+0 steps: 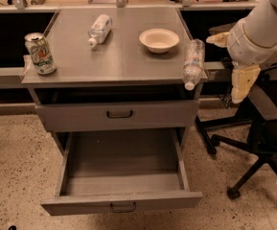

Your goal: Place water bottle into middle drawer

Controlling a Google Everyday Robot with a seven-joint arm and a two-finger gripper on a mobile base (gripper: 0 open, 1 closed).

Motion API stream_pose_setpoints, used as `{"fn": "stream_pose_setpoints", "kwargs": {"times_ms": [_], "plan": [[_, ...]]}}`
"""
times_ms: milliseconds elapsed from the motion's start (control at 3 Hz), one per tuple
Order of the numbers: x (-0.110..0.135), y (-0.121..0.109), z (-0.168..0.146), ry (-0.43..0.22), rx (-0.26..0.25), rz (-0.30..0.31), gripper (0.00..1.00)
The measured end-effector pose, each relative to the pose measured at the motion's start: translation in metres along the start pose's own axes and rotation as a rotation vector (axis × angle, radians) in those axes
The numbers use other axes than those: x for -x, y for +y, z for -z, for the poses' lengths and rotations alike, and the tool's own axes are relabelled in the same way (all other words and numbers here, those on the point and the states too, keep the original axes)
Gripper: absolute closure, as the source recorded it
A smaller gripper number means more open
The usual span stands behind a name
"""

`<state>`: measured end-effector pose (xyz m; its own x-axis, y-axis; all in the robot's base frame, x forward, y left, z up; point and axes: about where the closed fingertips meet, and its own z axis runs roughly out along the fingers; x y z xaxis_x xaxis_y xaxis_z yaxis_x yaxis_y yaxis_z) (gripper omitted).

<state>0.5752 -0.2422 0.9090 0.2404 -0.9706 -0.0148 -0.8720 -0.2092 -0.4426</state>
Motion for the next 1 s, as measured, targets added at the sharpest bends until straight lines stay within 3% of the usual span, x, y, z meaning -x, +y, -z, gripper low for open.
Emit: {"fn": "stream_pose_setpoints", "kwargs": {"times_ms": [333, 667, 1000], "plan": [[0.001, -0.008, 0.000, 0.005, -0.021, 0.036, 0.00], [0.013, -0.017, -0.013, 0.022, 0.073, 0.146, 0.00], [0.031, -0.021, -0.031, 0.003, 0.167, 0.376, 0.00]]}}
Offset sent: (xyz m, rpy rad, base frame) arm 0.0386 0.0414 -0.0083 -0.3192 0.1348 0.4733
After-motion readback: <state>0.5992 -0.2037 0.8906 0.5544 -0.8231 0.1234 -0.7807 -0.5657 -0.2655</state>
